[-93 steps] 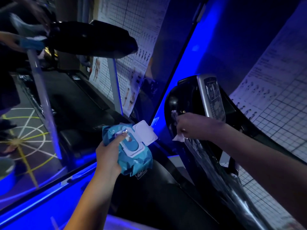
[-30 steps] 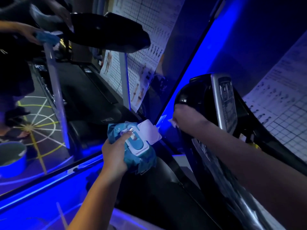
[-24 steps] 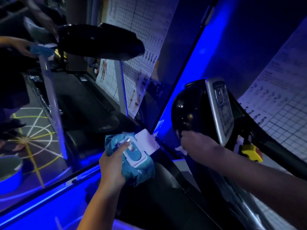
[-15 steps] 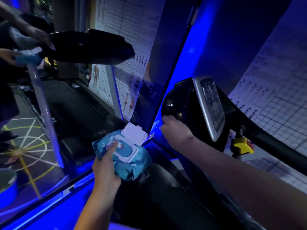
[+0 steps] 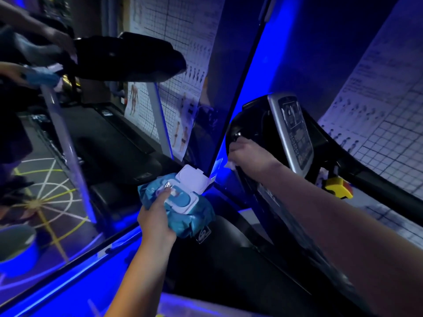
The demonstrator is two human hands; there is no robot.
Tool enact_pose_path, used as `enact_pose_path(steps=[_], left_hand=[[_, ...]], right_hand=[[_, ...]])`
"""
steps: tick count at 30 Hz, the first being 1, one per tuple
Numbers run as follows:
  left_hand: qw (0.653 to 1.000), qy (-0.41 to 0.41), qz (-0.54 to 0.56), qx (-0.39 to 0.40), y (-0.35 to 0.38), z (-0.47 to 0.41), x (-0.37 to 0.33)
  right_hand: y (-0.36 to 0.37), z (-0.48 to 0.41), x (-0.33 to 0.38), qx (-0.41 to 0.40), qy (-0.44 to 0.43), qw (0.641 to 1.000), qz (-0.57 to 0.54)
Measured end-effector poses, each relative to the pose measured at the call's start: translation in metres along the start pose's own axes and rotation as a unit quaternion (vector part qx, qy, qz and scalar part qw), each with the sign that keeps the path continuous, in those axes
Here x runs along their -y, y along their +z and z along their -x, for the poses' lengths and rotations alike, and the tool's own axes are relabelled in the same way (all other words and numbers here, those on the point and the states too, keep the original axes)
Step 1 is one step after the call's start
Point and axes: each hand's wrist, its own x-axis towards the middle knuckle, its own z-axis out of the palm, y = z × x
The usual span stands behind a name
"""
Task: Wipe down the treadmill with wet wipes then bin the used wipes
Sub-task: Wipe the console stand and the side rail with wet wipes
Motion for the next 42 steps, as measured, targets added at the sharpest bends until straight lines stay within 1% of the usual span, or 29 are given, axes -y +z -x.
enact_pose_path(steps=[1,3,4,5,7,8,9,10,11,13,14,17,18,19,20,21,22,24,28,29,30,32,33,34,36,37,39,40,42], left_hand=[[1.0,0.002,-0.004,0.003,0.0,0.001,-0.002],[1.0,0.004,-0.014,0.015,-0.003,0.001,-0.005],[1.0,0.003,-0.021,0.021,-0.005,0.002,-0.007],[0.999,0.004,-0.025,0.021,-0.007,0.002,-0.009],[0.999,0.016,-0.032,0.016,-0.014,0.0,-0.012],[0.999,0.022,-0.033,0.018,-0.015,0.0,-0.014],[0.999,0.021,-0.028,0.013,-0.015,0.002,-0.016],[1.0,0.016,-0.024,0.005,-0.016,0.003,-0.018],[1.0,0.008,-0.017,0.001,-0.016,0.004,-0.021],[1.0,0.0,-0.015,-0.003,-0.018,0.003,-0.025],[1.0,0.0,-0.025,-0.006,-0.019,0.002,-0.025],[0.999,-0.008,-0.041,-0.014,-0.025,-0.003,-0.025],[0.999,-0.008,-0.041,-0.013,-0.026,-0.003,-0.025],[0.999,-0.005,-0.043,-0.013,-0.026,-0.003,-0.024],[0.999,-0.004,-0.045,-0.01,-0.026,-0.003,-0.023],[0.999,-0.004,-0.044,-0.007,-0.027,-0.003,-0.022],[0.999,-0.003,-0.041,-0.008,-0.028,-0.005,-0.021],[0.999,-0.003,-0.045,-0.013,-0.028,-0.006,-0.02],[0.999,-0.007,-0.052,-0.009,-0.029,-0.002,-0.016],[0.998,-0.006,-0.055,-0.011,-0.03,-0.001,-0.014],[0.998,-0.006,-0.054,-0.012,-0.03,-0.001,-0.013],[0.998,-0.009,-0.055,-0.016,-0.031,-0.003,-0.012],[0.998,-0.01,-0.056,-0.018,-0.031,-0.004,-0.011],[0.998,-0.011,-0.058,-0.016,-0.03,-0.005,-0.011],[0.998,-0.011,-0.057,-0.008,-0.026,-0.006,-0.008],[0.998,-0.011,-0.058,-0.006,-0.022,-0.004,-0.006],[0.998,-0.016,-0.061,-0.003,-0.016,-0.001,0.0],[0.998,-0.019,-0.062,-0.002,-0.013,0.0,0.004],[0.998,-0.026,-0.065,-0.002,-0.007,0.003,0.012]], right_hand=[[-0.001,0.004,0.008,0.071,-0.02,0.997,0.016],[0.003,0.016,0.021,0.226,-0.041,0.971,0.065],[0.004,0.022,0.026,0.29,-0.047,0.953,0.075],[0.006,0.024,0.026,0.323,-0.05,0.943,0.065],[0.004,0.021,0.02,0.327,-0.028,0.944,0.041],[0.004,0.016,0.015,0.295,-0.026,0.954,0.045],[0.001,0.01,0.009,0.228,-0.044,0.971,0.057],[0.003,0.004,0.0,0.128,-0.048,0.99,0.039],[0.003,-0.001,-0.008,0.059,-0.031,0.998,0.003],[0.005,-0.008,-0.009,0.029,0.005,0.999,-0.017],[0.012,-0.012,-0.007,0.05,0.017,0.999,0.001],[0.006,-0.009,0.017,0.214,0.037,0.976,0.014],[0.007,-0.003,0.019,0.256,0.02,0.967,0.008],[0.009,0.002,0.016,0.299,-0.016,0.953,0.041],[0.011,0.008,0.014,0.326,-0.056,0.94,0.088],[0.009,0.015,0.017,0.325,-0.078,0.938,0.095],[0.01,0.016,0.015,0.285,-0.114,0.946,0.108],[0.01,0.012,0.0,0.202,-0.146,0.961,0.12],[0.001,-0.007,-0.02,-0.005,-0.067,0.993,0.097],[-0.001,-0.008,-0.018,-0.019,-0.058,0.994,0.086],[-0.001,-0.006,-0.014,-0.017,-0.08,0.993,0.09],[0.003,0.005,-0.005,0.088,-0.089,0.989,0.085],[0.003,0.013,0.004,0.173,-0.09,0.979,0.054],[0.008,0.021,0.008,0.213,-0.13,0.967,0.046],[0.005,0.032,0.018,0.273,-0.203,0.935,0.097],[0.004,0.035,0.015,0.242,-0.202,0.945,0.086],[-0.004,0.033,-0.003,0.069,-0.203,0.977,0.0],[-0.014,0.03,-0.012,-0.003,-0.182,0.983,-0.014],[-0.023,0.026,-0.033,-0.081,-0.103,0.991,-0.018]])
